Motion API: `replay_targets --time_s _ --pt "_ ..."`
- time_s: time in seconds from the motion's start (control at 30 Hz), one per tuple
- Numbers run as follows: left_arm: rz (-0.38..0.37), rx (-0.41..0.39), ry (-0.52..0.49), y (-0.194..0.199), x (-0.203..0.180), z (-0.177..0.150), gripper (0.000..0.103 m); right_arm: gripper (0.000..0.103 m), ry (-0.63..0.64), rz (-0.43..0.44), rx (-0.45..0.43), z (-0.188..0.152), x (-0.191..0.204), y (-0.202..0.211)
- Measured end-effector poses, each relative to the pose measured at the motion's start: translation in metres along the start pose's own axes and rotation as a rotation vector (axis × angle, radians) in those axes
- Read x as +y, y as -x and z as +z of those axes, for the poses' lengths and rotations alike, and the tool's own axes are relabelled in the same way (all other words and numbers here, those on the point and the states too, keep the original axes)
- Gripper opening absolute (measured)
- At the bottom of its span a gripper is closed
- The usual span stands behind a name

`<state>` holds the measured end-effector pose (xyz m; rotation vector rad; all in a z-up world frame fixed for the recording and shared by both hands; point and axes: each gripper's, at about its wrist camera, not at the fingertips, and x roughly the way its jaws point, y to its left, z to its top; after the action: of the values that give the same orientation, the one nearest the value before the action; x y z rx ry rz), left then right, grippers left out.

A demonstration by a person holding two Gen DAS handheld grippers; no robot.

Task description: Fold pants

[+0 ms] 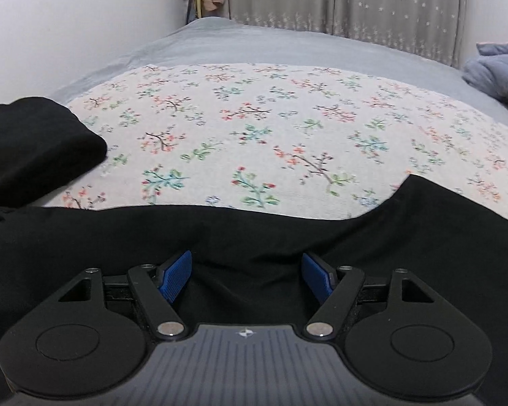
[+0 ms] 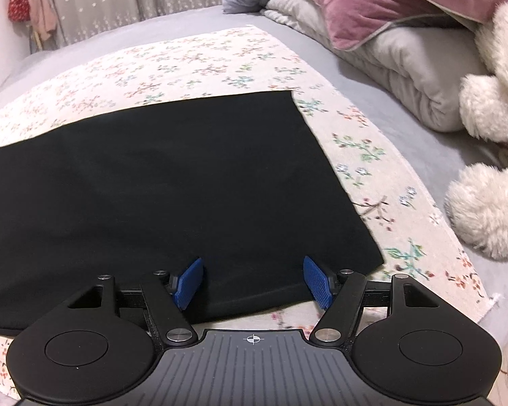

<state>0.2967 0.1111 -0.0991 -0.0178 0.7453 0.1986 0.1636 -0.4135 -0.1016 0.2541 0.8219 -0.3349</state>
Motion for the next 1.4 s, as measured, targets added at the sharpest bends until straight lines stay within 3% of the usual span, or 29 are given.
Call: replay_targets --time_s 0.3,0.43,0.63,0.7,0.8,1.03,1.2,1.3,1.4 --pt "0.076 -0.005 0.049 0.013 0.022 -0.001 0.087 0.056 -0.06 -0.008 -0.013 -0.005 -0.029 0.008" --pt "-0.002 -0.014 0.075 0.031 0.014 -0.003 0.087 0.06 -0.085 -0.117 -0.04 -0.005 -0.039 0.014" --pt "-0.133 -0.028 -0.044 0.055 -0.024 -0.02 0.087 0.06 -0.137 -0.053 -0.12 -0.004 -0.043 0.028" --pt "-0.131 0.01 -0.05 0.049 -0.029 -0.027 0.087 0.06 -0.114 -0.031 -0.13 -0.004 -0.037 0.029" --pt "-0.079 -0.01 -0.103 0.041 -0.035 -0.034 0.093 0.061 -0.091 -0.027 -0.038 -0.005 -0.032 0.011" --pt "-0.105 -0.011 -0.03 0.057 -0.026 -0.029 0.088 0.062 -0.111 -0.107 -0.039 -0.008 -0.039 0.014" --pt "-0.148 -0.073 -0.092 0.083 -0.037 -0.035 0.088 0.062 -0.251 -0.035 -0.098 -0.012 -0.063 0.031" --pt "-0.189 -0.033 -0.107 0.084 -0.044 -0.046 0.088 0.062 -0.415 0.013 -0.126 -0.015 -0.089 0.038" --pt "-0.154 0.002 -0.182 0.076 -0.057 -0.061 0.09 0.062 -0.596 0.056 -0.153 -0.024 -0.116 0.044"
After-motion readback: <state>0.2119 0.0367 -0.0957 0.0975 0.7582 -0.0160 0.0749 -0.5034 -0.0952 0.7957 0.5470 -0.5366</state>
